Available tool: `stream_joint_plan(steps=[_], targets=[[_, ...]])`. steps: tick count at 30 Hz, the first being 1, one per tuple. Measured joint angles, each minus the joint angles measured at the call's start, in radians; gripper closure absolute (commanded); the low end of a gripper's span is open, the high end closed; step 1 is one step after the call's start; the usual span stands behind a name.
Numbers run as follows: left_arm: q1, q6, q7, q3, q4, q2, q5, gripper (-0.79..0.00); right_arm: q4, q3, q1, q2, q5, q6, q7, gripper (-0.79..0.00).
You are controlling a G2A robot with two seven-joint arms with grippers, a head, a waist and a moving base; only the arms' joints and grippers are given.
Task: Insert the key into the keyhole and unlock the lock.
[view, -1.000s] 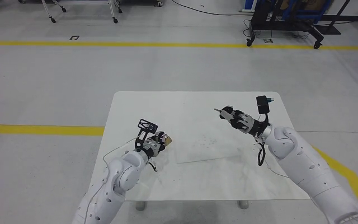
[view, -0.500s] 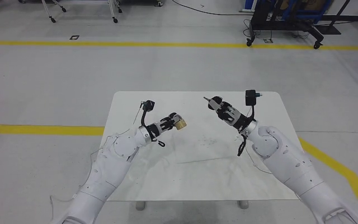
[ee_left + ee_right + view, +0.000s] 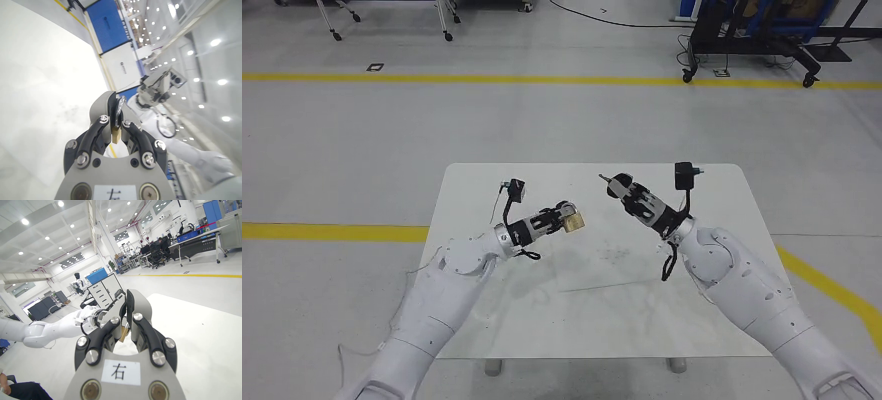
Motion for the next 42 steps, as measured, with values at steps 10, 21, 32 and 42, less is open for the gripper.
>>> stream_joint_plan(steps=[10, 21, 32, 42], targets=[[-0.155, 0.157, -0.296, 0.098, 0.387, -0.119, -0.665, 0.000, 0.048, -0.036, 0.032, -0.053, -0.031, -0.033, -0.068, 0.000], [-0.295, 0.155, -0.312, 0.157, 0.597, -0.205, -0.694, 0.000, 0.054, -0.023, 0.033, -0.083, -0.101, -0.019, -0.086, 0.000], [-0.321, 0.149, -0.346, 0.147, 0.642, -0.213, -0.693, 0.000, 0.034, 0.003, 0.011, -0.085, -0.115, -0.026, -0.096, 0.000], [-0.306, 0.151, -0.234, 0.135, 0.568, -0.202, -0.623, 0.000, -0.022, 0.026, -0.008, -0.085, -0.020, -0.034, -0.058, 0.000]])
